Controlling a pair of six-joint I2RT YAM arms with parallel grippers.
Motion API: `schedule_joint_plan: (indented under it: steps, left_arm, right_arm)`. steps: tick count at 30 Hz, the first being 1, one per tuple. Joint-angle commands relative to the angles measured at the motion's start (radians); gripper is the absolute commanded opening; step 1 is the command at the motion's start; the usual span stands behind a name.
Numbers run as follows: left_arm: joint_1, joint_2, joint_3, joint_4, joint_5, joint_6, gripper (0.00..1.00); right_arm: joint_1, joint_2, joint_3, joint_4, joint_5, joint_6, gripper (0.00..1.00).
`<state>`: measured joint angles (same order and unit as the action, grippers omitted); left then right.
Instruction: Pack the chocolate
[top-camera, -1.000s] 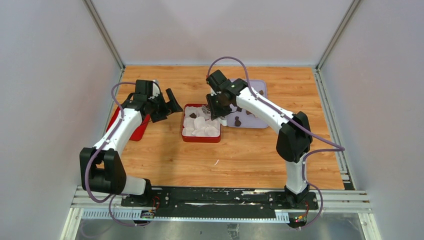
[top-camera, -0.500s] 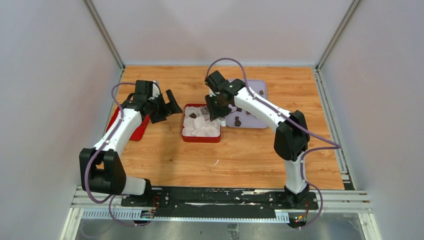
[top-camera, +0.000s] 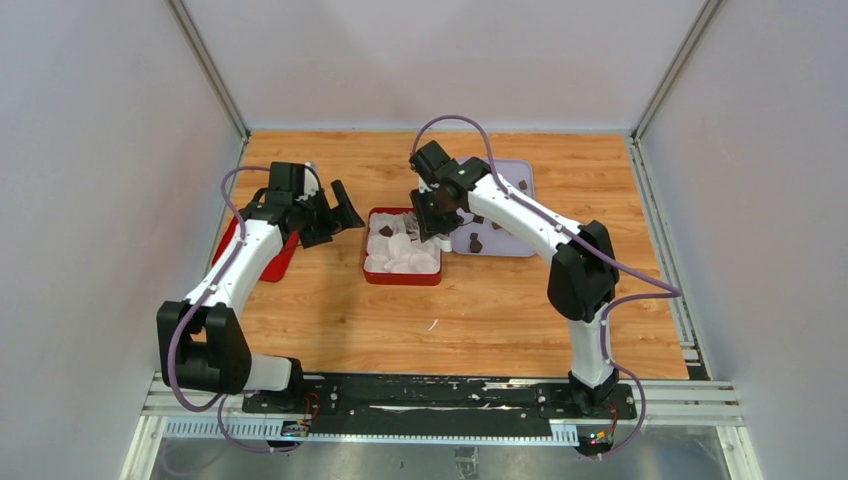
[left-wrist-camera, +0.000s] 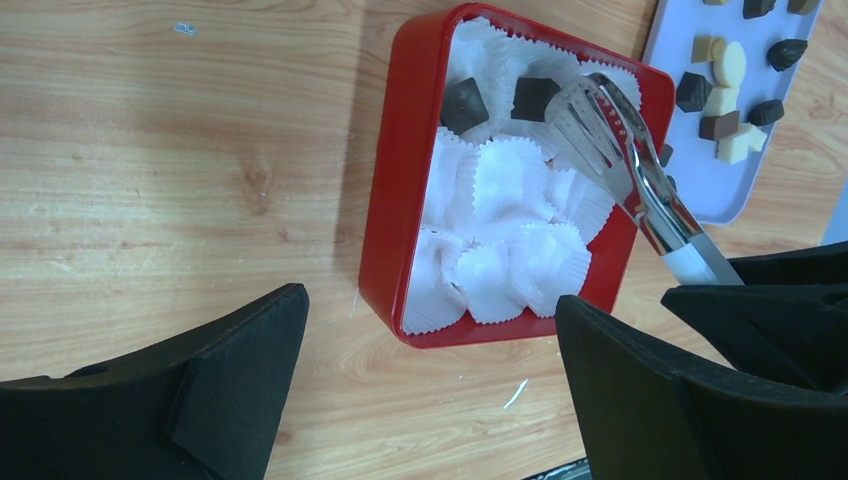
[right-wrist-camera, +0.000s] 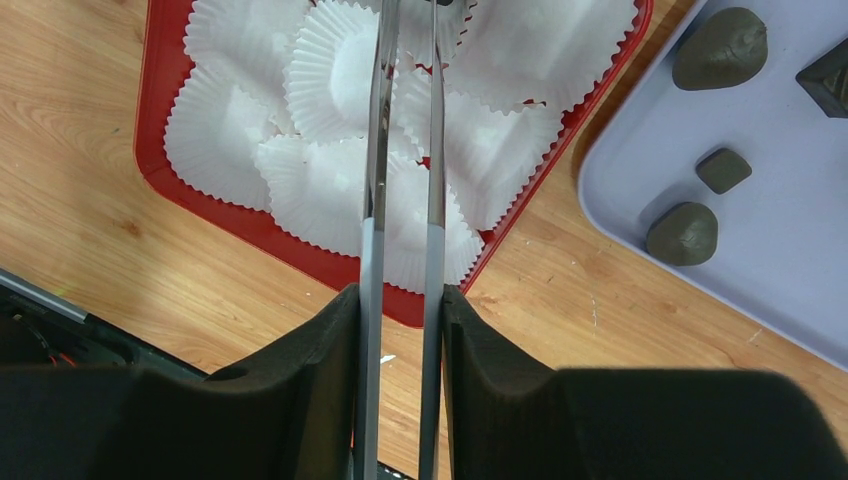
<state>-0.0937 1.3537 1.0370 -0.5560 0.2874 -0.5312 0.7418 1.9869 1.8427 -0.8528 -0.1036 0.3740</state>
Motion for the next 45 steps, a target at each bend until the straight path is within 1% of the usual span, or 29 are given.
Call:
schedule_joint_plan:
  steps: [1, 4, 5, 7, 9, 10, 15, 16, 17, 19, 22, 25, 27, 32, 35, 39, 43, 44, 45]
  left_arm:
    - [0.005, -0.025, -0.011, -0.004, -0.003, 0.007, 1.00]
    - [0.004, -0.028, -0.010, -0.005, -0.005, 0.006, 1.00]
    - [0.005, -0.028, -0.010, -0.005, -0.004, 0.005, 1.00]
    - [0.004, -0.028, -0.010, -0.004, -0.005, 0.005, 1.00]
    - [0.005, -0.028, -0.010, -0.004, -0.005, 0.004, 1.00]
    - [0.005, -0.030, -0.011, -0.003, -0.004, 0.004, 1.00]
    - [0.005, -0.027, -0.012, 0.006, 0.000, 0.000, 1.00]
    - [0.005, -0.025, -0.012, 0.005, 0.002, -0.001, 1.00]
    - [0.005, -0.023, -0.012, 0.006, 0.002, 0.000, 1.00]
    - [0.005, -0.020, -0.011, 0.006, 0.001, 0.000, 1.00]
    - [0.005, -0.014, -0.011, 0.006, 0.005, 0.000, 1.00]
    - [0.005, -0.011, -0.009, 0.007, 0.007, -0.001, 1.00]
    - [0.005, -0.011, -0.009, 0.010, 0.006, -0.002, 1.00]
    - [0.005, -0.012, -0.013, 0.011, 0.005, -0.005, 1.00]
    - [0.005, -0.013, -0.013, 0.011, 0.006, -0.005, 1.00]
    - [0.005, -0.014, -0.012, 0.008, 0.005, -0.002, 1.00]
    - [0.005, -0.009, -0.007, 0.004, 0.006, 0.003, 1.00]
    - [0.005, -0.006, -0.005, 0.003, 0.007, 0.004, 1.00]
    - [0.004, -0.005, -0.001, 0.002, 0.008, 0.004, 1.00]
  right_arm:
    - [0.013, -0.059, 0.038, -0.021, 0.022, -0.002, 0.31]
    - [0.012, -0.145, 0.023, -0.022, 0.078, -0.013, 0.23]
    - [0.011, -0.177, 0.008, -0.024, 0.119, -0.017, 0.17]
    - [-0.002, -0.244, -0.039, -0.024, 0.196, -0.022, 0.11]
    - [-0.033, -0.313, -0.107, -0.022, 0.236, -0.015, 0.02]
    - [-0.053, -0.347, -0.149, -0.020, 0.246, -0.009, 0.00]
    - [-0.179, -0.480, -0.385, -0.006, 0.236, 0.012, 0.00]
    - [-0.197, -0.494, -0.418, -0.006, 0.230, 0.012, 0.01]
    - [-0.212, -0.503, -0.445, -0.008, 0.226, 0.009, 0.04]
    - [-0.229, -0.512, -0.480, -0.018, 0.222, 0.010, 0.13]
    - [-0.241, -0.514, -0.506, -0.021, 0.204, 0.018, 0.29]
    - [-0.242, -0.499, -0.503, -0.022, 0.127, 0.014, 0.36]
    - [-0.242, -0.475, -0.498, -0.023, 0.045, 0.000, 0.39]
    - [-0.242, -0.428, -0.486, -0.031, -0.017, -0.022, 0.44]
    - [-0.242, -0.405, -0.480, -0.036, -0.020, -0.027, 0.45]
    - [-0.243, -0.384, -0.479, -0.035, -0.014, -0.026, 0.50]
    - [-0.243, -0.361, -0.474, -0.035, -0.011, -0.029, 0.49]
    - [-0.242, -0.356, -0.471, -0.034, -0.011, -0.029, 0.48]
    - [-0.242, -0.353, -0.466, -0.034, -0.011, -0.029, 0.44]
